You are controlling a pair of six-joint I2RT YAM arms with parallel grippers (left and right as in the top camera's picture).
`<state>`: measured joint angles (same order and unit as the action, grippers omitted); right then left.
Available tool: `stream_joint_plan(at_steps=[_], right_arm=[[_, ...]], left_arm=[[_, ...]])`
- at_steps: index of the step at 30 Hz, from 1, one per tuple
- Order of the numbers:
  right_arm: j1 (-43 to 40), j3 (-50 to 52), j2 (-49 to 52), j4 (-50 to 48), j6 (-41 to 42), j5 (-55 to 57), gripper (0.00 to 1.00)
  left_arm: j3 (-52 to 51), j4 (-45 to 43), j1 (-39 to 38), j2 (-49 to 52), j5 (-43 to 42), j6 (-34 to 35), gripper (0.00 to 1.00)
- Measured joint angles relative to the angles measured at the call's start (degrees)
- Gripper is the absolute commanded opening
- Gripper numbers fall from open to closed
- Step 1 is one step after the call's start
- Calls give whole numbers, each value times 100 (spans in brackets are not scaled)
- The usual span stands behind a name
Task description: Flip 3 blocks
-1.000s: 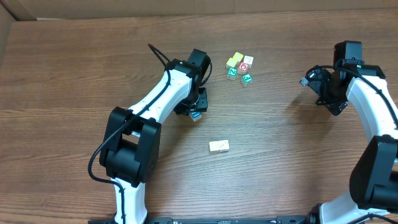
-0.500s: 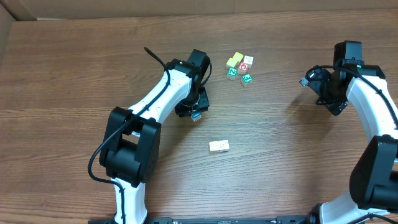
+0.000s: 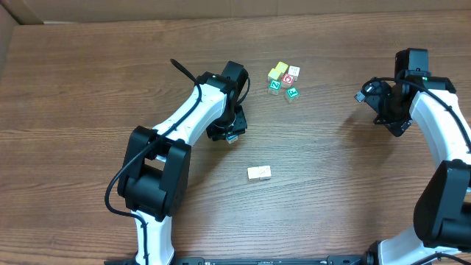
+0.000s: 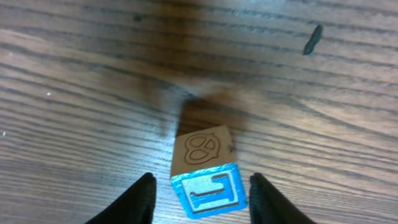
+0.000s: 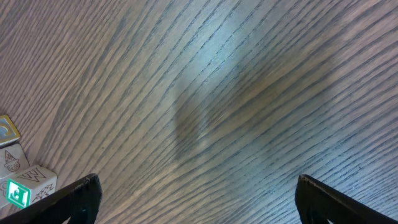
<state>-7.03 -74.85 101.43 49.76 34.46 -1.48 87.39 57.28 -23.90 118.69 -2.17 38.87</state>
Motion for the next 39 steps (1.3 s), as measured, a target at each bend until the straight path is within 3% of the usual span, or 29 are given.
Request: stream_joint_plan(at_steps=[26, 30, 39], right_arm=[[0, 0, 0, 0, -2, 0, 100], [0, 0, 0, -2, 2, 2, 100], [0, 0, 0, 0, 2, 0, 100]], left_arm=[[-4, -2, -162, 0, 136, 22, 38], [-4, -28, -162, 0, 155, 90, 30], [-4, -98, -162, 0, 157, 330, 41]])
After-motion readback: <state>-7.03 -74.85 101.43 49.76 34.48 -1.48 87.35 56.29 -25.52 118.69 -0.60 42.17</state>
